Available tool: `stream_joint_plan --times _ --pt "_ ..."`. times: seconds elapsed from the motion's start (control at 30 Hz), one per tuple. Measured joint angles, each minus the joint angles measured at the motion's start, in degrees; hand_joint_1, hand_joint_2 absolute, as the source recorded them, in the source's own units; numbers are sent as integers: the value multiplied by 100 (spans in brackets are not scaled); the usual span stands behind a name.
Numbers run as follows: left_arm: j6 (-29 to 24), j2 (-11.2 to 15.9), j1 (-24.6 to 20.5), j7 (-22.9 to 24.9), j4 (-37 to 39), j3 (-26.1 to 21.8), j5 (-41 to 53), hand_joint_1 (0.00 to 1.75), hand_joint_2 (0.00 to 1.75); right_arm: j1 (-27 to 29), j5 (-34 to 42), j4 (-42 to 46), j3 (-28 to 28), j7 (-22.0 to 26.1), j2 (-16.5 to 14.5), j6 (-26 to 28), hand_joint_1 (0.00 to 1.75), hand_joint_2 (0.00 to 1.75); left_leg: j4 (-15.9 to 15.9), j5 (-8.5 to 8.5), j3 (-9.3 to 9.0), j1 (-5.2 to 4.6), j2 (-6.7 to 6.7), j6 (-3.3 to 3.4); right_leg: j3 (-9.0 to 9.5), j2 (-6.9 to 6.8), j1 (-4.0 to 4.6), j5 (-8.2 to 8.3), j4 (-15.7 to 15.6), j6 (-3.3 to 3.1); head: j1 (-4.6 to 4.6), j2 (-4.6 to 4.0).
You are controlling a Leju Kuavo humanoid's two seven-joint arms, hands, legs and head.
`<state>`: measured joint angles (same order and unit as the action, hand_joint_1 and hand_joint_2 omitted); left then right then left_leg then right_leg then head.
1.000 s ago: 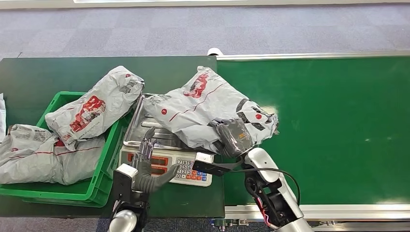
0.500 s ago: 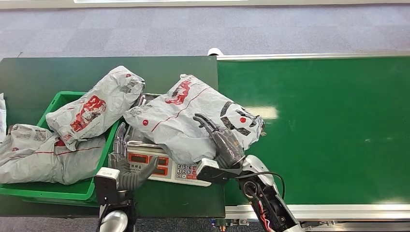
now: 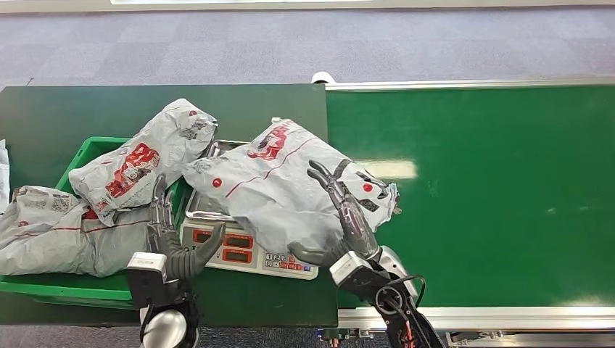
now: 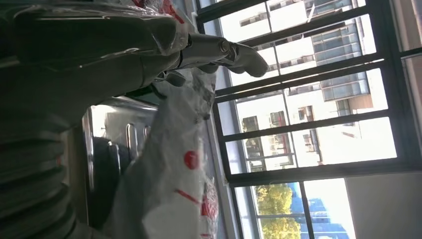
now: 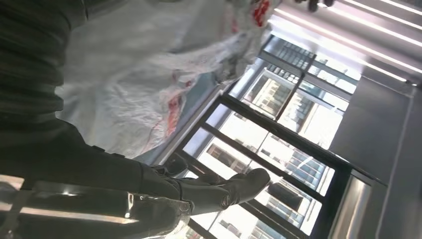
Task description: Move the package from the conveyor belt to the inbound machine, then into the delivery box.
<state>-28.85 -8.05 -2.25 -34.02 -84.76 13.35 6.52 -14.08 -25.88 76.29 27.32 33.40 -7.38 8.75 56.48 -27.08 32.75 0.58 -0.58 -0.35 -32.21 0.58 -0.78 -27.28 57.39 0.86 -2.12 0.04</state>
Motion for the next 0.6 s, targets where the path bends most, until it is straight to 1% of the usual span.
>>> stream_joint_plan --times 0.2,0.3,0.37,0.47,0.53,0.6 --pt "549 15 -528 526 -27 255 667 0 175 412 801 704 -71 -8 3 -677 0 175 0 1 -1 0 1 0 2 0 0 2 0 -1 -1 0" --pt "817 18 -753 682 -62 381 878 0 175 545 1020 877 -131 -11 3 -907 0 175 0 0 -2 0 7 0 0 2 0 2 0 -1 -2 0" --pt "1143 32 -884 839 -65 497 1154 0 175 605 1153 932 -169 17 3 -1026 0 175 1 0 -1 0 5 0 -1 -1 0 2 0 -1 -2 0" --pt "1803 43 -1217 1221 58 825 1837 0 175 701 1389 987 -219 98 3 -1259 0 175 1 1 1 0 -3 1 0 -10 0 1 0 -1 1 0" --pt "2113 -5 -1500 1442 286 1059 2202 0 175 766 1482 1025 -247 125 1 -1403 0 175 1 1 0 -2 0 1 1 -7 -2 3 0 0 0 0" --pt "2448 -78 -1812 1762 608 1260 2522 0 175 808 1513 1045 -269 127 -3 -1514 0 175 2 1 -1 -2 0 1 1 -6 -4 4 -1 0 -1 0"
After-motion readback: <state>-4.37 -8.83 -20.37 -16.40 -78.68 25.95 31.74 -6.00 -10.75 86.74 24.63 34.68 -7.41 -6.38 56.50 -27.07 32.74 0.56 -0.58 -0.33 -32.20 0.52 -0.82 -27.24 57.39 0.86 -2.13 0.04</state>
